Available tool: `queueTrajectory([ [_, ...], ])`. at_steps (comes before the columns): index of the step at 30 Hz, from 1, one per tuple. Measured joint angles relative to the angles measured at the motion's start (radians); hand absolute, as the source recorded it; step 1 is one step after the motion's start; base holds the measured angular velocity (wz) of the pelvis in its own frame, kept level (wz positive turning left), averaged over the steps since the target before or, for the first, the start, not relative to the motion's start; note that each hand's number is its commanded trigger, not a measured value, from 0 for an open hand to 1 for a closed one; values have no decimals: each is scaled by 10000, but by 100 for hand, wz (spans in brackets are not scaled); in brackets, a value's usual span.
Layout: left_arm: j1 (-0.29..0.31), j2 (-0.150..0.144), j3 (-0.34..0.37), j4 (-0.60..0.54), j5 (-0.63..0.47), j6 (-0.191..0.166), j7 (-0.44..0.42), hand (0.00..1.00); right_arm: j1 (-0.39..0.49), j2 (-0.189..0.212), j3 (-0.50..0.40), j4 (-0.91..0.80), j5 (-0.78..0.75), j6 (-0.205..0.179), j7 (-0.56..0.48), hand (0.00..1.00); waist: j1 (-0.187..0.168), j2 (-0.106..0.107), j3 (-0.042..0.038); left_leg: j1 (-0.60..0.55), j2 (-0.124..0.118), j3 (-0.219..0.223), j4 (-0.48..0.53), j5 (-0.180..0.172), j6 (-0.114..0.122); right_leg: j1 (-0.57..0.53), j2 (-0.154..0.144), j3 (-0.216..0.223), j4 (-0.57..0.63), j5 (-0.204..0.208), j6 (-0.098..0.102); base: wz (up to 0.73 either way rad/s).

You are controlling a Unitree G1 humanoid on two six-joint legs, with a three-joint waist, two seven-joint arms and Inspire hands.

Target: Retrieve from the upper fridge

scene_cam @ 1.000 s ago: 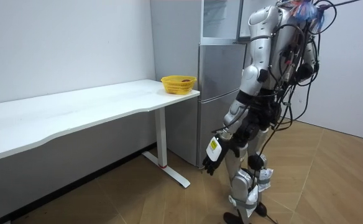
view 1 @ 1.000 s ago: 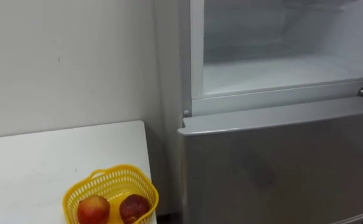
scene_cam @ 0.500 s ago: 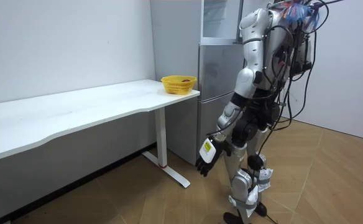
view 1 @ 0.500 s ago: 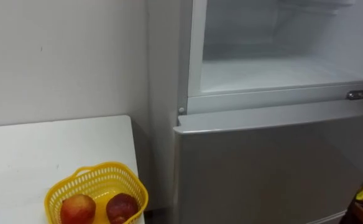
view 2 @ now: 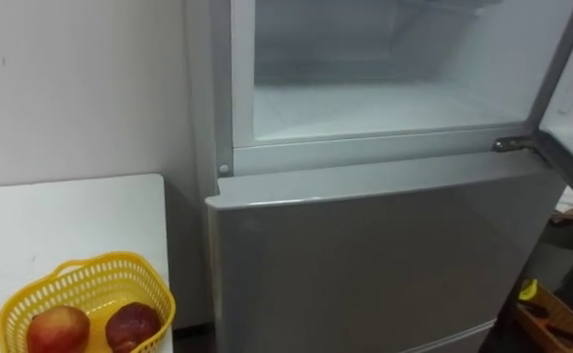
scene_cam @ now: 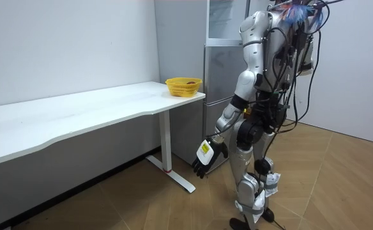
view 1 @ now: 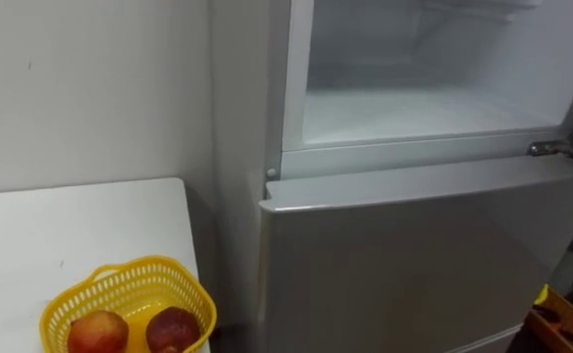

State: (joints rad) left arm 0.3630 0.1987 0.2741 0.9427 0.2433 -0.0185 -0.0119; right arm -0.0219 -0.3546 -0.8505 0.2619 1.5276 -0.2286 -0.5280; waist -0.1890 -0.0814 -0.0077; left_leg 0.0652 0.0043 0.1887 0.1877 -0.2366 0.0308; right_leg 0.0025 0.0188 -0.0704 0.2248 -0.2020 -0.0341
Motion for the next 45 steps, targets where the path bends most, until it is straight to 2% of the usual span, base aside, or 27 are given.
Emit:
queueTrajectory([
  [8, 200, -99, -22, 209, 265, 45, -11, 0, -105, -45, 207, -1342, -585, 84, 1266, 0, 59, 102, -18, 0, 15, -1, 17, 0, -1, -51, -7, -21, 7, 2, -3, 0],
  [13, 212, -261, -19, 297, 239, 54, -67, 0, -122, -49, 749, -2214, -877, 166, 2723, 0, 215, 177, 8, 111, 43, 29, 30, -3, -4, -17, -54, 33, 113, -11, -16, -3],
  [18, 208, -275, -61, 394, 250, 61, -193, 0, -110, -49, 1391, -2658, -1483, 569, 3905, 0, 282, 191, 9, 155, 86, -15, 8, -5, -7, -20, -70, 1, 171, -30, -24, -1],
  [21, 208, -275, -55, 784, 254, 55, -216, 0, -111, -53, 1625, -2790, -1594, 749, 4643, 0, 302, 133, -7, 173, 80, -18, 18, -4, -8, 57, -72, -65, 189, -28, -29, 0],
  [26, 232, -273, -65, 1094, 253, 177, -476, 0, -111, -62, 2071, -3016, -1689, 820, 5701, 0, 323, -54, -22, 160, 94, -104, 116, -4, -10, 153, -111, -177, 142, -21, -41, 9],
  [27, 224, -268, -59, 1095, 260, 174, -501, 0, -110, -62, 2138, -3087, -1838, 946, 5904, 0, 337, -89, -31, 156, 93, -120, 128, -4, -10, 163, -118, -206, 141, -21, -41, 7],
  [34, 182, -220, -65, 1094, 285, 170, -602, 0, -110, -65, 2422, -3548, -2840, 1221, 7223, 0, 459, -294, -13, 170, 78, -332, 171, -5, -10, 320, -150, -392, 112, -20, -41, 8],
  [37, 155, -213, -67, 1092, 282, 177, -579, 0, -111, -66, 2425, -3553, -3163, 1243, 7636, 0, 547, -307, -40, 161, 68, -382, 172, -6, -10, 332, -157, -421, 52, -20, -40, 4],
  [41, 153, -211, -70, 1093, 278, 183, -576, 0, -111, -66, 2489, -3555, -3364, 1374, 8068, 0, 575, -324, -33, 151, 57, -468, 171, -7, -9, 407, -150, -455, -42, 7, -29, 6],
  [45, 133, -173, -245, 1087, 235, 191, -404, 0, -111, -98, 2916, -3555, -3608, 1471, 8286, 0, 590, -324, -34, 155, 51, -502, 158, -6, -7, 490, -140, -458, -36, 25, -12, 2],
])
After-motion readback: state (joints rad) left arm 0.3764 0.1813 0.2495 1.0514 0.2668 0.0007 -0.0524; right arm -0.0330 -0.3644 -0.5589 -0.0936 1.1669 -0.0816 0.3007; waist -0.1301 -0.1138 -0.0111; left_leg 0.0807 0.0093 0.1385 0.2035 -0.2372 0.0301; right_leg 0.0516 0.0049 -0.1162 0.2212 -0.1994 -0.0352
